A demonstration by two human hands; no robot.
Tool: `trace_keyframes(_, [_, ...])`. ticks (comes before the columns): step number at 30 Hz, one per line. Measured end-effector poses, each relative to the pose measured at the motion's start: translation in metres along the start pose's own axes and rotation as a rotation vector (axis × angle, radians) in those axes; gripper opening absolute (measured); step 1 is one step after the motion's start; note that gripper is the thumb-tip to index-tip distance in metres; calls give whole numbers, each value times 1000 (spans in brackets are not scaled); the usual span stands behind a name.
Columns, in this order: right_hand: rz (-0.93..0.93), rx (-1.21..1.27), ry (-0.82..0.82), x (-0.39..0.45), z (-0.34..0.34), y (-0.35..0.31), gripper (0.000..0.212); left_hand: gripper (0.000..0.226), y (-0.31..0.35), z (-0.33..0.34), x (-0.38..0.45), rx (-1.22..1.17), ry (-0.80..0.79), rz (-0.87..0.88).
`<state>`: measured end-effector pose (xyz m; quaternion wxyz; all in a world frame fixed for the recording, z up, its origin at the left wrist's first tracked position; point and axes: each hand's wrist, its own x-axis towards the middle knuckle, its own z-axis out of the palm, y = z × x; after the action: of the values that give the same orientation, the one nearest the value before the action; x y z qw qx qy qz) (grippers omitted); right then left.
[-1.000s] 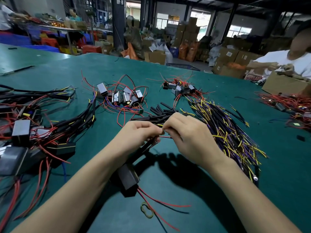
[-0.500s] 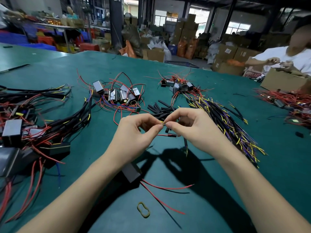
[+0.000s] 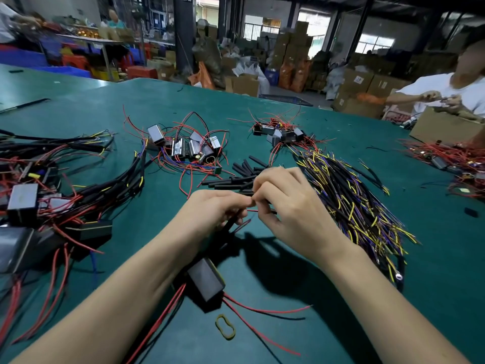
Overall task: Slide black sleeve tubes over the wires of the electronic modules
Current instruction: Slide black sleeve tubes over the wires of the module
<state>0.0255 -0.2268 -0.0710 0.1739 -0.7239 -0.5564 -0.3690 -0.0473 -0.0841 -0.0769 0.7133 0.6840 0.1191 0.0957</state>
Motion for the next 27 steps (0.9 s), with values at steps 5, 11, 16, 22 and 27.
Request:
trace_keyframes(5, [67, 152, 53, -7, 7, 2, 5, 10, 0, 2, 4, -225, -13, -189])
trace_keyframes(11, [408, 577, 16, -10, 8, 4, 16, 8, -1, -2, 7, -168, 33, -176])
trace_keyframes(16, [638, 728, -90, -10, 7, 8, 11, 15, 0, -9, 7, -130, 70, -58])
trace_keyframes(22, [588, 691, -81, -5, 1, 8, 6, 28, 2, -9, 2, 140, 124, 231])
trace_keyframes(27, [552, 608, -151, -4, -4, 11, 6, 20, 0, -9, 3, 194, 118, 282])
